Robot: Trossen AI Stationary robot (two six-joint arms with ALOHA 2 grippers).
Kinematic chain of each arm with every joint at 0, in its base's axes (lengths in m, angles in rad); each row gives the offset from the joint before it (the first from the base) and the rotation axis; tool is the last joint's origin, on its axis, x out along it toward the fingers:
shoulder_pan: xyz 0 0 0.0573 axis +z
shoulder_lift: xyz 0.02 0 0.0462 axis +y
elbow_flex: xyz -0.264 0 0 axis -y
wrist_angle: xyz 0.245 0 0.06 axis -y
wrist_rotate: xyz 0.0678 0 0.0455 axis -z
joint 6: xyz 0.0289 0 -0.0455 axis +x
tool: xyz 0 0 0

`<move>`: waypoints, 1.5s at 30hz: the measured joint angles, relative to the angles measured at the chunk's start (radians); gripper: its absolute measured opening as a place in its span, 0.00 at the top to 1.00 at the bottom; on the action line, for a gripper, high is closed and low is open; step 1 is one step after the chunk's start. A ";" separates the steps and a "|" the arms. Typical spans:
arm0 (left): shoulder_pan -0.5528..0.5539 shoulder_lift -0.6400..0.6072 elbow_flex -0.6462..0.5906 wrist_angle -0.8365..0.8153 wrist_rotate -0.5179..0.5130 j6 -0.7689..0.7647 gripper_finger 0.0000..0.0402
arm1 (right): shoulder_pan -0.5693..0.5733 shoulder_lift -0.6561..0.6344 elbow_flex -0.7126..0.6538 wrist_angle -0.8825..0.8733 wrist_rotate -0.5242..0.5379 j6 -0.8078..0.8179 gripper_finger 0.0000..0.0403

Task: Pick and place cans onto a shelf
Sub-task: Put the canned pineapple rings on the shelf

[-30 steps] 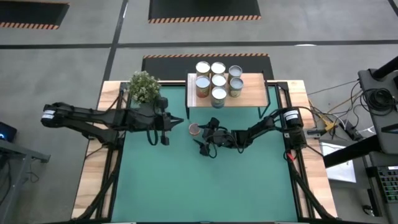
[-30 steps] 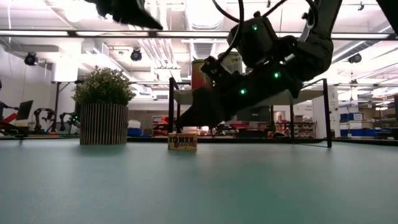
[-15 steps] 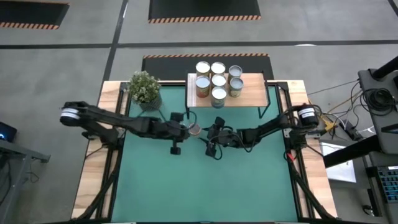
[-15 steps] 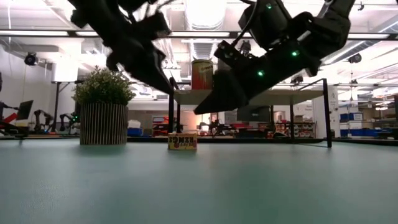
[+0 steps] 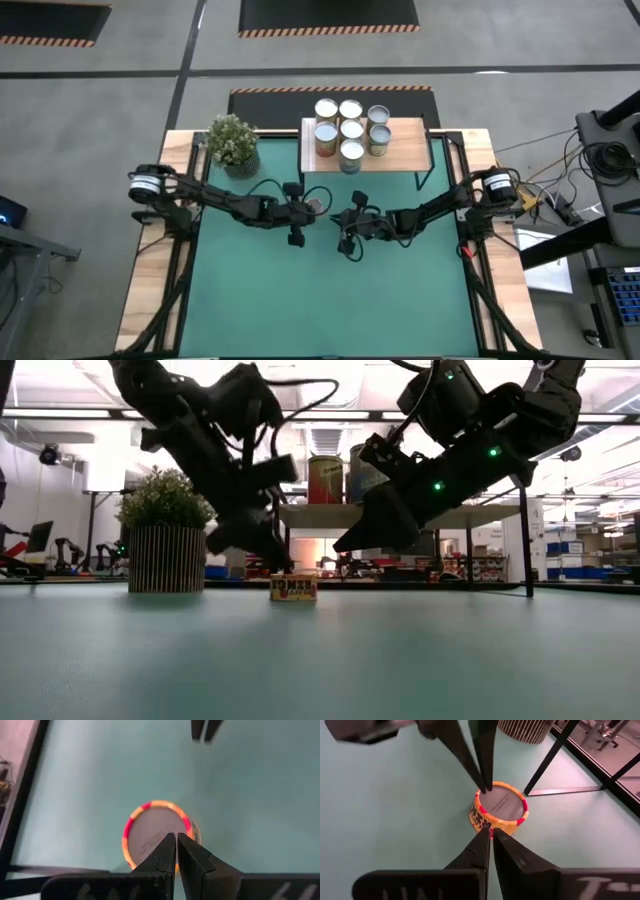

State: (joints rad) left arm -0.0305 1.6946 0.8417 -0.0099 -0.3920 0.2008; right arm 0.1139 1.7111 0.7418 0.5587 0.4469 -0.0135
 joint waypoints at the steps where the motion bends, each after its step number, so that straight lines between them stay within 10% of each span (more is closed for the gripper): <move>1: 0.000 0.010 0.000 -0.001 -0.001 0.000 1.00 | 0.000 0.000 0.000 0.000 0.000 0.000 0.97; 45: -0.118 -0.074 -0.054 -0.297 -0.031 -0.251 1.00 | 0.015 0.000 -0.001 0.007 -0.001 0.013 0.97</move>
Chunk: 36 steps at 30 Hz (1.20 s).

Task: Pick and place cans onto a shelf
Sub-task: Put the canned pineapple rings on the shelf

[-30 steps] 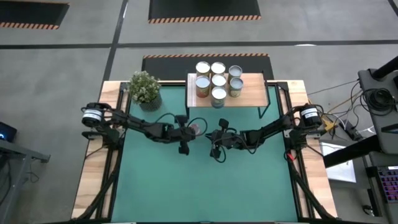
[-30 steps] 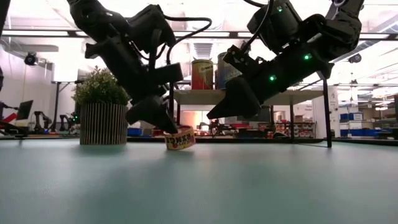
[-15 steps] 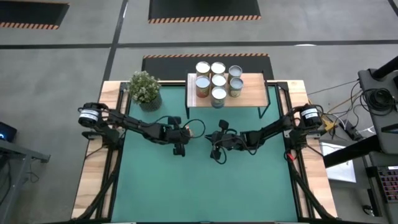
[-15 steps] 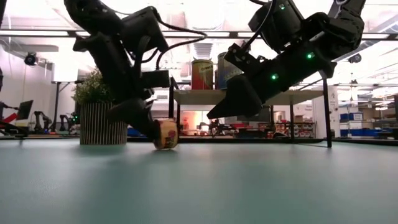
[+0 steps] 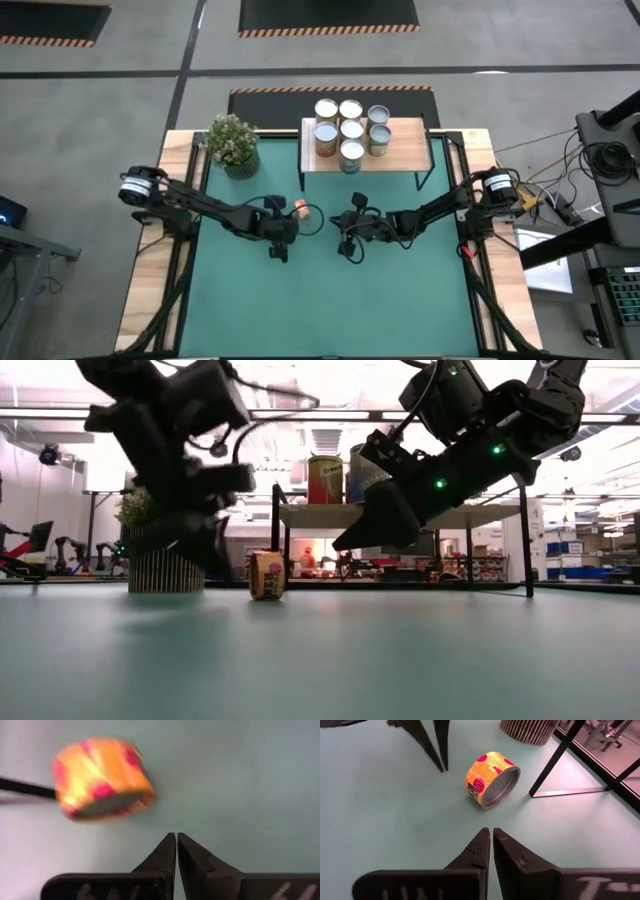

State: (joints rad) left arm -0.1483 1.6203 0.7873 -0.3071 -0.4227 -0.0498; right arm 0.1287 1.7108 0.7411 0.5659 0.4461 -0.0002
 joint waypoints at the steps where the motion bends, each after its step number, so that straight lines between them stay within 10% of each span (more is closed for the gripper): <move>1: -0.001 -0.010 0.003 0.013 -0.023 0.011 1.00 | 0.000 0.000 0.001 0.000 0.000 0.000 0.97; 14: 0.063 -0.052 -0.015 0.371 -0.171 0.253 1.00 | 0.000 0.000 0.004 0.000 0.000 -0.004 0.97; 36: 0.039 -0.069 -0.030 0.029 -0.164 0.075 1.00 | 0.000 0.000 0.005 -0.008 0.000 -0.004 0.97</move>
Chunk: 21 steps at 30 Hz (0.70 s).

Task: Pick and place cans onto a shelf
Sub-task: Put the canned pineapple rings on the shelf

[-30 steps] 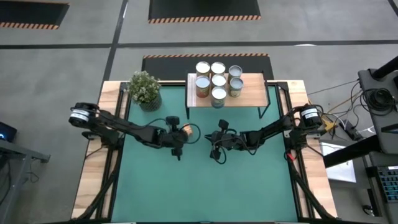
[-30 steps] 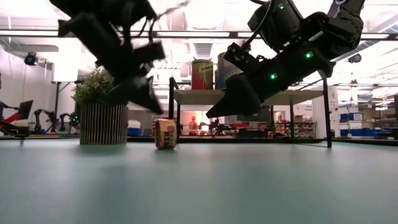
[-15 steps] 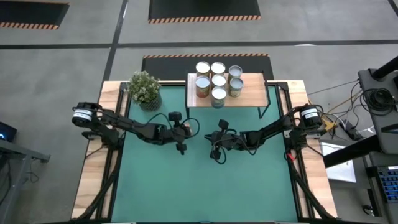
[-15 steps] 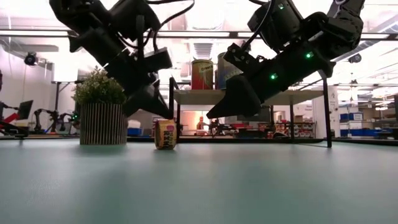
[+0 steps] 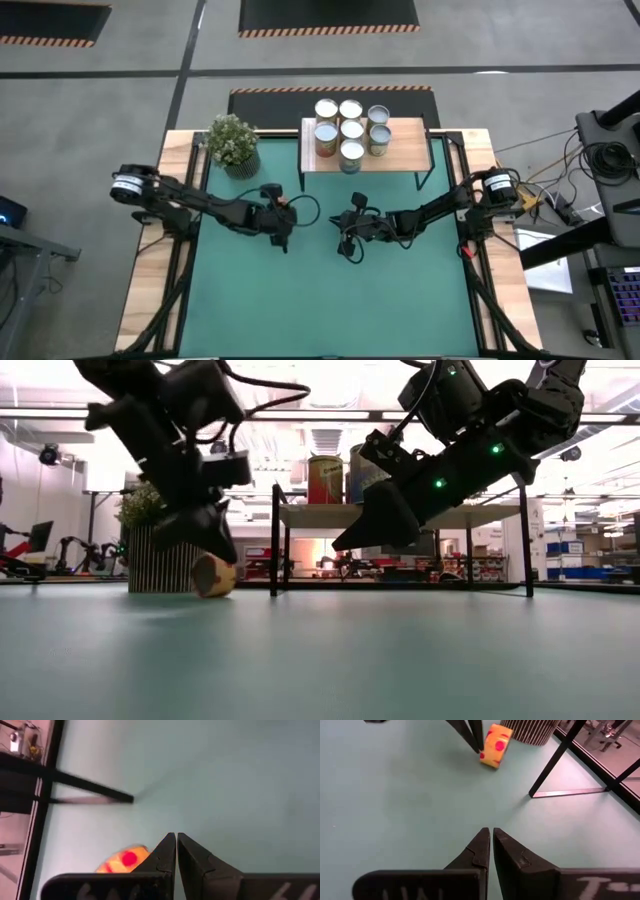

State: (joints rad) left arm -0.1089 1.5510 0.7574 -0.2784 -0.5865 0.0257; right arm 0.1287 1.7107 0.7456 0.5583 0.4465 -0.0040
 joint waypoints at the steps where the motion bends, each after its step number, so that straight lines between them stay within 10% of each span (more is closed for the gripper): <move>1: -0.004 -0.009 -0.001 -0.022 0.000 -0.007 1.00 | 0.000 0.000 0.000 0.000 0.000 0.000 0.97; 14: -0.002 -0.281 -0.001 -0.153 -0.136 0.086 0.99 | 0.000 0.000 0.000 -0.001 0.000 0.000 0.97; 21: 0.102 -0.340 -0.001 -0.309 0.085 0.041 0.81 | 0.000 0.000 0.000 -0.001 0.000 -0.006 0.97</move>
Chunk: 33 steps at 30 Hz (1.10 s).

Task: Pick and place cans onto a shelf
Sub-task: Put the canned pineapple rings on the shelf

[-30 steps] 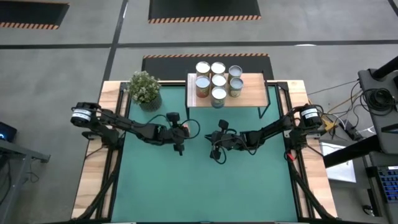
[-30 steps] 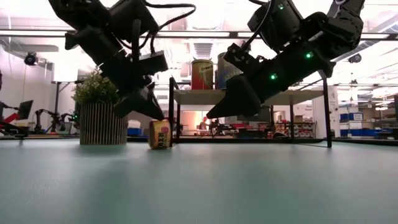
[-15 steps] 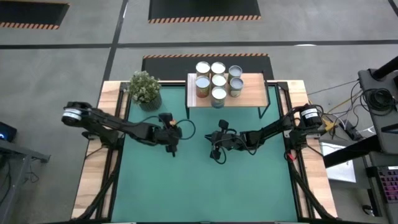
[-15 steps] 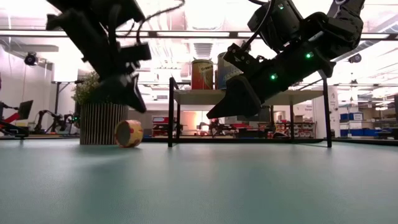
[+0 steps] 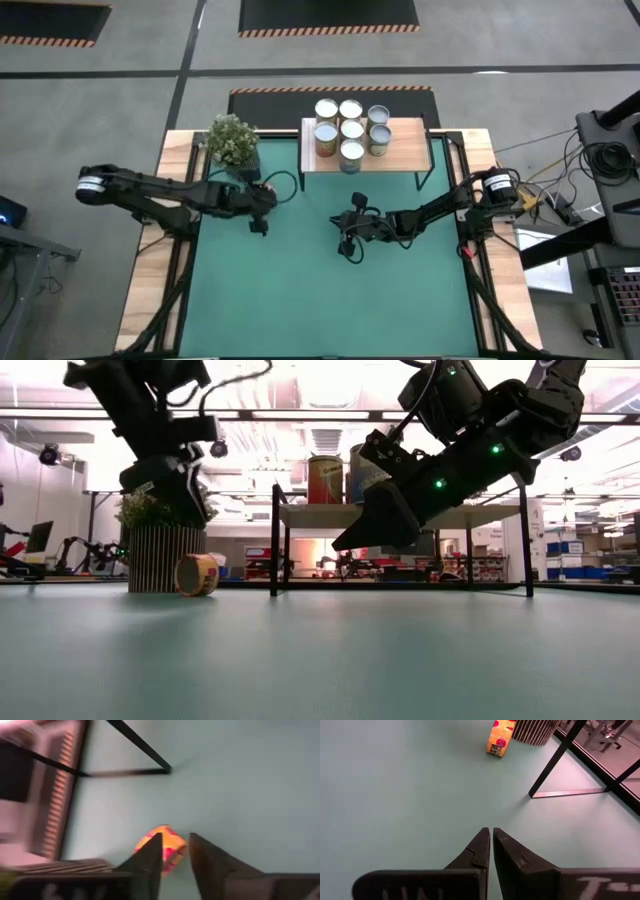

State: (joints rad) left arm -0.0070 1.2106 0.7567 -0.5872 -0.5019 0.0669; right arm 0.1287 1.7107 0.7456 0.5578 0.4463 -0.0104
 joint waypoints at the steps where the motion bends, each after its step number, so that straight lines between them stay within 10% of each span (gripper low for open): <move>1: 0.022 0.004 0.000 -0.001 0.041 -0.008 0.77 | 0.000 0.000 0.000 0.000 0.000 -0.001 0.97; 14: 0.166 0.100 0.000 0.003 0.099 0.147 0.29 | 0.000 0.000 0.000 -0.004 -0.001 -0.001 0.97; 33: 0.284 0.234 0.000 0.011 0.199 0.329 0.32 | 0.000 0.000 -0.002 -0.008 -0.002 0.002 0.97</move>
State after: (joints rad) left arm 0.2771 1.4448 0.7567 -0.5766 -0.3031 0.3955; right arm 0.1287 1.7109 0.7433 0.5499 0.4446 -0.0082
